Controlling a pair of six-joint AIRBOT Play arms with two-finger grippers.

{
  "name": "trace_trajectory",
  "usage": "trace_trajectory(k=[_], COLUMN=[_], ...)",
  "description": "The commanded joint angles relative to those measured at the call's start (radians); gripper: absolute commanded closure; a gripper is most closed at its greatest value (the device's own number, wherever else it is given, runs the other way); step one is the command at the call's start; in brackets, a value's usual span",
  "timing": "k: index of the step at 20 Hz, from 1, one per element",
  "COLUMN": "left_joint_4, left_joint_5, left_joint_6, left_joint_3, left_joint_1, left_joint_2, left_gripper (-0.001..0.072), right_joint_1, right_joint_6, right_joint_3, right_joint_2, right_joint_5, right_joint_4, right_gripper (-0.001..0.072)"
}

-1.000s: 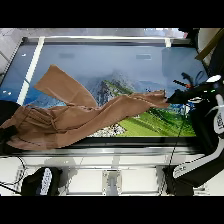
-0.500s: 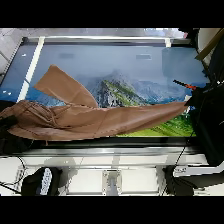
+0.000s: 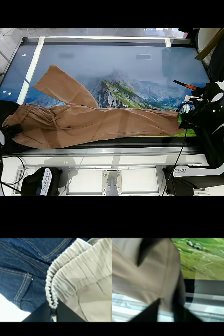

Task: Fold the clothes and pants, and hang the long-sleeved shirts on hangers.

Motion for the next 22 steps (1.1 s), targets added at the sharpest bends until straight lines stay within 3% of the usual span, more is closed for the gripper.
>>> trace_trajectory(k=[1, 2, 3, 5, 8, 12, 15, 19, 20, 22], left_joint_4=[0.003, 0.003, 0.003, 0.003, -0.055, -0.194, -0.283, -0.379, -0.388, -0.415], left_joint_5=[-0.036, -0.055, -0.076, -0.056, 0.118, 0.081, 0.055, -0.042, -0.065, -0.068], left_joint_6=[0.001, 0.0, -0.003, -0.004, 0.015, 0.129, 0.196, 0.353, 0.372, 0.372], left_joint_3=[-0.008, 0.0, 0.023, 0.097, 0.196, 0.333, 0.442, 0.543, 0.554, 0.556], left_joint_1=[0.0, 0.0, 0.0, 0.0, -0.001, -0.002, -0.009, -0.043, -0.047, -0.048], left_joint_2=[0.011, 0.019, 0.033, 0.072, 0.056, -0.268, -0.511, -0.729, -0.764, -0.8], left_gripper=[0.0432, 0.0033, 0.0007, 0.0008, 0.0012, 0.0012, 0.0014, 0.0026, 0.0076, 0.0273], right_joint_1=[0.001, 0.001, 0.001, 0.004, 0.101, 0.38, 0.558, 0.735, 0.763, 0.812], right_joint_6=[0.012, 0.012, 0.01, 0.008, 0.009, 0.034, 0.09, 0.139, 0.154, 0.174], right_joint_3=[0.049, 0.099, 0.159, 0.285, 0.414, 0.463, 0.525, 0.677, 0.721, 0.818], right_joint_2=[0.047, 0.068, 0.09, 0.116, 0.115, 0.017, -0.149, -0.397, -0.454, -0.563], right_joint_5=[-0.027, -0.031, -0.042, -0.095, -0.282, -0.431, -0.422, -0.399, -0.379, -0.335], right_joint_4=[0.086, 0.159, 0.25, 0.412, 0.524, 0.523, 0.525, 0.555, 0.566, 0.584], right_gripper=[0.0433, 0.0433, 0.0434, 0.0437, 0.0446, 0.0444, 0.0444, 0.0444, 0.0444, 0.0438])
